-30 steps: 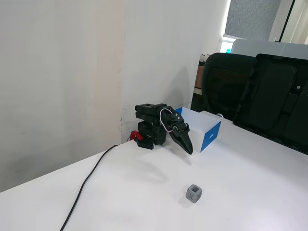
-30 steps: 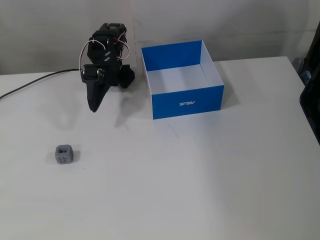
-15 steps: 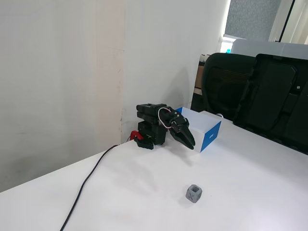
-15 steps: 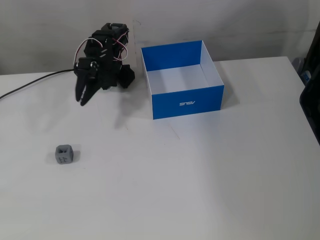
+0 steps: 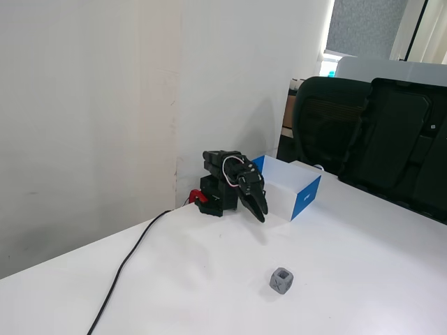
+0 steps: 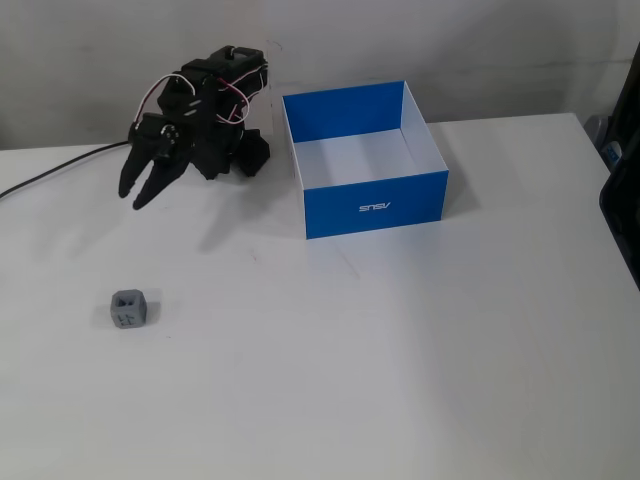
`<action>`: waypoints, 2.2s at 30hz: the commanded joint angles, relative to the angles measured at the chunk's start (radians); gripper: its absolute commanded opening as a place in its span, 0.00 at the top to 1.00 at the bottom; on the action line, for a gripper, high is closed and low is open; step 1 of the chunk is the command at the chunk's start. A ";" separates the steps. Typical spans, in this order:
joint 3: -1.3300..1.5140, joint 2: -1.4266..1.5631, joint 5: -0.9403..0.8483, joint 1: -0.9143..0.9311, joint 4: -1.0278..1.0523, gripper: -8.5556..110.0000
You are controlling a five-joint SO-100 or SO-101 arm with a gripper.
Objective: Grasp the gray block and put it in the box.
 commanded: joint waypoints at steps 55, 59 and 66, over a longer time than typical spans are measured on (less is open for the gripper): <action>-0.742 -1.075 -0.069 -0.135 0.061 0.69; -0.831 -1.138 -0.060 -0.135 0.120 0.70; -1.039 -1.230 -0.072 -0.153 0.258 0.71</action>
